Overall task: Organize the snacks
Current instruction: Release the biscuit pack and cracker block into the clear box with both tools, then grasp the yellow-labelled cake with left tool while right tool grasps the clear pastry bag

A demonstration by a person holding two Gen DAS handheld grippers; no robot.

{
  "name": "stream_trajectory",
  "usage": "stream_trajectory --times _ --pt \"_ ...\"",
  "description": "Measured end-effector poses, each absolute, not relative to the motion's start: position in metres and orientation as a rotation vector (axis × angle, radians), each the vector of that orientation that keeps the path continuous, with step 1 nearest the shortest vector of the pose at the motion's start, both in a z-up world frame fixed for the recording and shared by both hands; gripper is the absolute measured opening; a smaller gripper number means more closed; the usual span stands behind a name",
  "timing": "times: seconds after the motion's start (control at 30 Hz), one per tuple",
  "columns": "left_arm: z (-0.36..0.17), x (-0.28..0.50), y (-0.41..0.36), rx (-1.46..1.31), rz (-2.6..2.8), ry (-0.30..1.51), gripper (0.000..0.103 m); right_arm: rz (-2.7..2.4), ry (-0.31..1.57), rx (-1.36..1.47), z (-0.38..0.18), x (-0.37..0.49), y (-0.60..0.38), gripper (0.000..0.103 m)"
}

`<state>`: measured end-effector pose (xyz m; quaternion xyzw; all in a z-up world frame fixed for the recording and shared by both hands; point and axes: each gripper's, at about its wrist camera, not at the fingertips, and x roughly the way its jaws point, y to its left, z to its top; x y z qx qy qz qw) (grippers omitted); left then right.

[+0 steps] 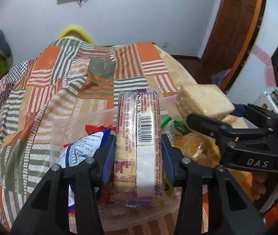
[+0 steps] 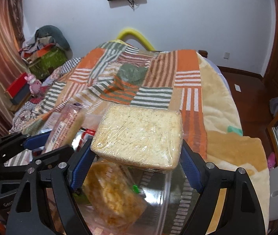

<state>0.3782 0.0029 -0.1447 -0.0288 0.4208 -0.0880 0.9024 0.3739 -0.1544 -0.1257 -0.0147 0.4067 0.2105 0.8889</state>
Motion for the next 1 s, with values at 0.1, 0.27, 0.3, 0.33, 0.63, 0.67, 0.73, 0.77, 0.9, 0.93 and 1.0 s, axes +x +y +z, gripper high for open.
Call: stream_trajectory --times 0.1,0.27,0.3,0.33,0.63,0.67,0.73,0.77,0.9,0.93,1.0 --pt "-0.143 0.374 0.005 -0.066 -0.184 0.857 0.046 0.448 0.843 -0.025 -0.122 0.370 -0.158 0.083" --pt "-0.121 0.352 0.012 -0.086 -0.189 0.814 0.051 0.463 0.793 -0.040 -0.102 0.350 -0.161 0.082" --pt "-0.116 0.346 0.013 -0.089 -0.191 0.802 0.052 0.465 0.779 -0.047 -0.097 0.344 -0.161 0.082" --pt "-0.110 0.339 0.015 -0.089 -0.194 0.789 0.054 0.469 0.767 -0.052 -0.092 0.339 -0.161 0.082" --pt "-0.081 0.256 0.046 -0.060 -0.144 0.733 0.068 0.537 0.718 -0.077 -0.073 0.270 -0.159 0.084" --pt "-0.082 0.246 0.052 -0.059 -0.134 0.739 0.069 0.541 0.723 -0.078 -0.075 0.262 -0.158 0.084" --pt "-0.087 0.232 0.062 -0.061 -0.115 0.753 0.071 0.546 0.733 -0.078 -0.079 0.251 -0.156 0.084" --pt "-0.090 0.223 0.068 -0.060 -0.104 0.763 0.071 0.549 0.742 -0.072 -0.082 0.246 -0.156 0.084" --pt "-0.113 0.192 0.093 -0.064 -0.052 0.819 0.071 0.567 0.803 -0.041 -0.102 0.230 -0.150 0.084" --pt "-0.121 0.184 0.100 -0.066 -0.036 0.838 0.071 0.571 0.820 -0.037 -0.108 0.226 -0.148 0.084" --pt "-0.136 0.171 0.111 -0.069 -0.011 0.873 0.071 0.574 0.847 -0.035 -0.117 0.220 -0.143 0.084"
